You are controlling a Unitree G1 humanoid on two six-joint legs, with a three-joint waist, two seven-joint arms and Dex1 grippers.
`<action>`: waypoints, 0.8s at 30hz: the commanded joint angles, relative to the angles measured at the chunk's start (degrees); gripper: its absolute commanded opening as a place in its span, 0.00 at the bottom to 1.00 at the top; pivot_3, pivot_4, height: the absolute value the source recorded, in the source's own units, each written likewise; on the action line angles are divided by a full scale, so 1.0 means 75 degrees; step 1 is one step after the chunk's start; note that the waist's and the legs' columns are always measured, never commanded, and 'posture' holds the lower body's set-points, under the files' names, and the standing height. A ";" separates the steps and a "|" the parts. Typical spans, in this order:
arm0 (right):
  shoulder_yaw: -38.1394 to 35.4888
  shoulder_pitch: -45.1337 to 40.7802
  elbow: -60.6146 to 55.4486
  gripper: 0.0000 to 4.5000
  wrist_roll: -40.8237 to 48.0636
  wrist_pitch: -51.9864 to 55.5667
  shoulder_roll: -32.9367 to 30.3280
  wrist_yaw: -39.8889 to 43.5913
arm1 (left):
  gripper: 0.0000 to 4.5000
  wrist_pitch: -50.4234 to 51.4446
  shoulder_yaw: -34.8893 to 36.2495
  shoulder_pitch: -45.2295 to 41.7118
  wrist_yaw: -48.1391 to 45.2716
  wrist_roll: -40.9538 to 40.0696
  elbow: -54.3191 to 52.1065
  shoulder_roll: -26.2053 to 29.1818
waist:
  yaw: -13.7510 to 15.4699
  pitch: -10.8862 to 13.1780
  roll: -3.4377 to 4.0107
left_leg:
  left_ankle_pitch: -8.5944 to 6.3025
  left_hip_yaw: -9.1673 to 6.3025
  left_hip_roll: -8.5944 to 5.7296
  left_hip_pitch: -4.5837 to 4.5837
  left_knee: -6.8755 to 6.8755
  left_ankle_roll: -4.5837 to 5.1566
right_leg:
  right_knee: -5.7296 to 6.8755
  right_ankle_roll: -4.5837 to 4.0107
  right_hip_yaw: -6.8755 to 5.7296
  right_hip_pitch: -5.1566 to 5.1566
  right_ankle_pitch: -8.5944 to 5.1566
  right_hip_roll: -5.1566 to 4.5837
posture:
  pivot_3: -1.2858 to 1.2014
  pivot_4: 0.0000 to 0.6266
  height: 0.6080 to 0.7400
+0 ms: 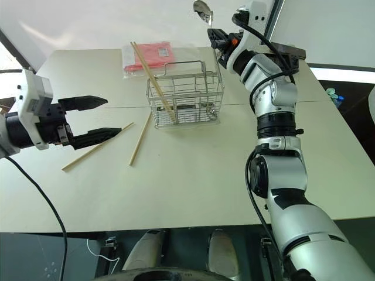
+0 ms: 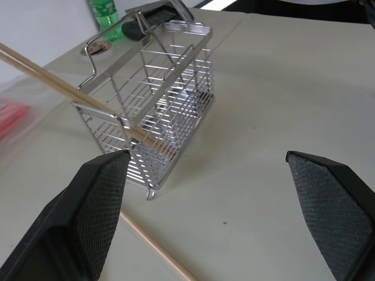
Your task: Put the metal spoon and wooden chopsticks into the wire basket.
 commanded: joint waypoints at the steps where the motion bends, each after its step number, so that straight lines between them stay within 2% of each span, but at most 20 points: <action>1: -0.0123 -0.0344 -0.0098 0.01 0.0049 -0.0240 0.0068 0.0019 | 1.00 -0.0054 0.0276 -0.0124 0.0064 -0.0093 -0.0175 0.0127 | -0.0063 0.0001 0.0001 | 0.0000 0.0000 0.0000 0.0000 0.0000 0.0000 | 0.0000 0.0000 0.0001 0.0000 0.0000 0.0000 | 0.52 0.24 0.86; 17: -0.0088 0.1283 -0.1295 0.01 0.0035 -0.0417 0.1041 -0.0962 | 1.00 -0.0082 0.0036 -0.0413 0.0036 -0.0007 0.0025 0.0071 | -0.0111 -0.0001 -0.0002 | 0.0000 0.0001 0.0005 0.0007 -0.0004 0.0001 | 0.0006 -0.0001 0.0010 -0.0003 0.0002 0.0008 | 0.52 0.24 0.86; 20: -0.0075 0.1421 -0.1392 0.22 0.0038 -0.0365 0.1039 -0.1018 | 1.00 -0.0093 -0.0025 -0.0500 0.0030 0.0005 0.0077 0.0057 | -0.0105 -0.0001 -0.0002 | 0.0000 0.0001 0.0005 0.0007 -0.0004 0.0001 | 0.0006 -0.0001 0.0011 -0.0002 0.0002 0.0008 | 0.52 0.24 0.86; 24: -0.0035 0.1508 -0.1475 0.66 -0.0049 -0.0358 0.0940 -0.1081 | 1.00 -0.0127 -0.0089 -0.0583 0.0039 0.0026 0.0138 0.0036 | -0.0101 -0.0001 -0.0002 | 0.0000 0.0001 0.0005 0.0007 -0.0004 0.0001 | 0.0006 -0.0002 0.0011 -0.0002 0.0002 0.0009 | 0.52 0.24 0.86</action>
